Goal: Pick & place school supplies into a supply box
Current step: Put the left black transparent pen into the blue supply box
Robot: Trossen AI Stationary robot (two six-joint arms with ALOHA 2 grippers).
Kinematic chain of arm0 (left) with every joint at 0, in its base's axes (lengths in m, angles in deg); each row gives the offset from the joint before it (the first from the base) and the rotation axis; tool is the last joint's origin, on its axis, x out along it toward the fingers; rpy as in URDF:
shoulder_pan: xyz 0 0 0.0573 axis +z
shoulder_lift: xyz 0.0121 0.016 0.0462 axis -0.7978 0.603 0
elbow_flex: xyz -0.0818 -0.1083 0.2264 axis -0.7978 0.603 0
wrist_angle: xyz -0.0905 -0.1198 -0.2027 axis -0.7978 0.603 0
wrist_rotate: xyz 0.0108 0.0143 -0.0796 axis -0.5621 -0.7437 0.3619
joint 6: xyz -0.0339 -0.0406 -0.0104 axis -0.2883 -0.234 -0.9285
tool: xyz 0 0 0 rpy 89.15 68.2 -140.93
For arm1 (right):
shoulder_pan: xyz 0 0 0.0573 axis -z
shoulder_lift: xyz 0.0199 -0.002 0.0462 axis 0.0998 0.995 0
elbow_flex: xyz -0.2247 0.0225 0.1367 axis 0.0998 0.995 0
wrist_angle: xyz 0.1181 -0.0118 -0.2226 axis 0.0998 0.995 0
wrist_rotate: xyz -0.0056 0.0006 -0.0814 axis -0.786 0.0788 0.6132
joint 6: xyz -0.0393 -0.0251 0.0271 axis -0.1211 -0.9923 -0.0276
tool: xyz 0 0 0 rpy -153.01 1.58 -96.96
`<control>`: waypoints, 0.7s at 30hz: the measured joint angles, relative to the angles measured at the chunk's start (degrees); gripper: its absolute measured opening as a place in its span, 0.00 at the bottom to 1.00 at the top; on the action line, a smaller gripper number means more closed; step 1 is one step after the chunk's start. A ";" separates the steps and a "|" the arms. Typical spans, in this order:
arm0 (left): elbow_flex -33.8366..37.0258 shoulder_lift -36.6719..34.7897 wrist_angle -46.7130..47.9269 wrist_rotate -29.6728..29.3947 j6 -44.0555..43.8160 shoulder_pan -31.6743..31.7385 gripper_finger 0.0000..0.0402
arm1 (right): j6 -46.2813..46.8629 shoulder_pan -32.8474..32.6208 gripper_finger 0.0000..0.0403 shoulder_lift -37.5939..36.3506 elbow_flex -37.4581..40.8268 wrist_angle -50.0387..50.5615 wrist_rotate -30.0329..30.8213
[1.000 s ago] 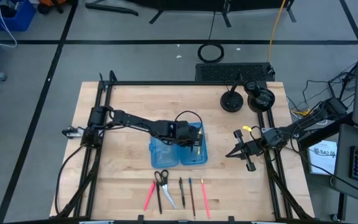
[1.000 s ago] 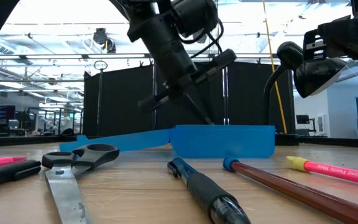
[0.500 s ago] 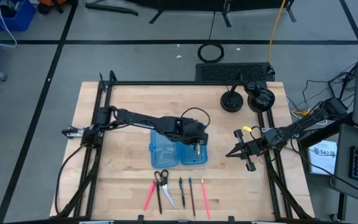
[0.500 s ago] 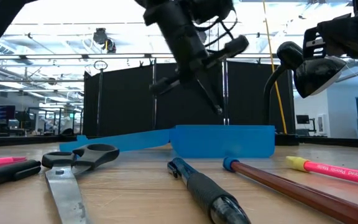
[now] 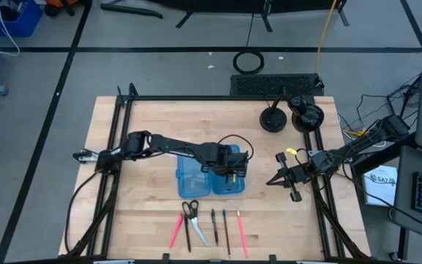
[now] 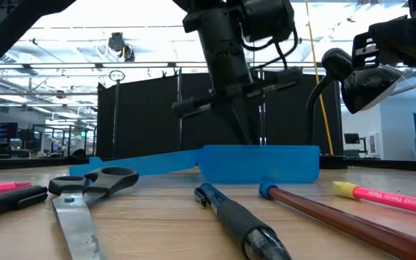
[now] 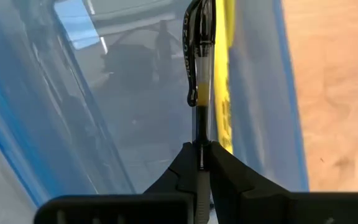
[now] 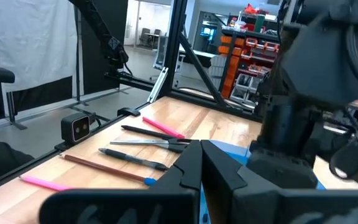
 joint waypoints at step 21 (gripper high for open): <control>0.07 0.02 -1.07 -1.65 -0.59 1.13 0.05 | -0.13 0.00 0.00 0.02 0.00 -0.40 -0.02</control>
